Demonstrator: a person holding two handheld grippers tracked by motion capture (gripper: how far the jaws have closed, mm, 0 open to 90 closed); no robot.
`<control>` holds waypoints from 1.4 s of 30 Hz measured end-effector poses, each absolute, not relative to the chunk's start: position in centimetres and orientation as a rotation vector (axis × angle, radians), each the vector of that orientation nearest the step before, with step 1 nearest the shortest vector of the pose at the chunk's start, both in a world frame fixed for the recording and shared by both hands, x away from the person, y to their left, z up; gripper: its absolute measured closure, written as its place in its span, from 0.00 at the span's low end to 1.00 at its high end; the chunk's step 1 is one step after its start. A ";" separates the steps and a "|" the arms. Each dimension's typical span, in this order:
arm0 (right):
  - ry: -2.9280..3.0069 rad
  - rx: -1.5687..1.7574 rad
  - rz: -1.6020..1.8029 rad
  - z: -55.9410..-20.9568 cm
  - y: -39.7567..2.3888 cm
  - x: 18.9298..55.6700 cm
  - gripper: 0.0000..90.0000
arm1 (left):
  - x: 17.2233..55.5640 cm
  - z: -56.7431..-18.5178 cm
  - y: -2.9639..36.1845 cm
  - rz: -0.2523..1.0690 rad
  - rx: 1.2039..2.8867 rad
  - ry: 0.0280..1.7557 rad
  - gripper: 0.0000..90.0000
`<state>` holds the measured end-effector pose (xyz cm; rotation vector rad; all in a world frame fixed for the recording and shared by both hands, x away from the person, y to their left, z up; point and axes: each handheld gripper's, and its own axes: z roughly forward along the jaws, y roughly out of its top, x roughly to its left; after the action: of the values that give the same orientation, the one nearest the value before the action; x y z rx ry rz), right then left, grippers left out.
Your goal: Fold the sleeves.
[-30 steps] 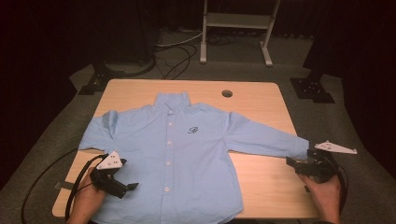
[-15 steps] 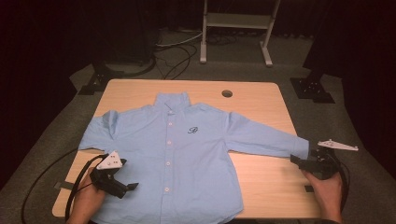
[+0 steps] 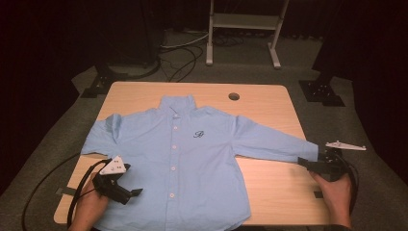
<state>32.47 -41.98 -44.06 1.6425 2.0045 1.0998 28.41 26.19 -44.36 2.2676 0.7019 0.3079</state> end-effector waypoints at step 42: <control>1.909 1.394 1.136 -40.6 -38.0 32.6 0.98 | 28.4 -44.4 26.2 0.308 2.267 0.702 0.00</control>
<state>32.64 -38.02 -40.59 1.3935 1.9094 1.1360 28.41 26.18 -44.36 2.2673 0.7022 0.3085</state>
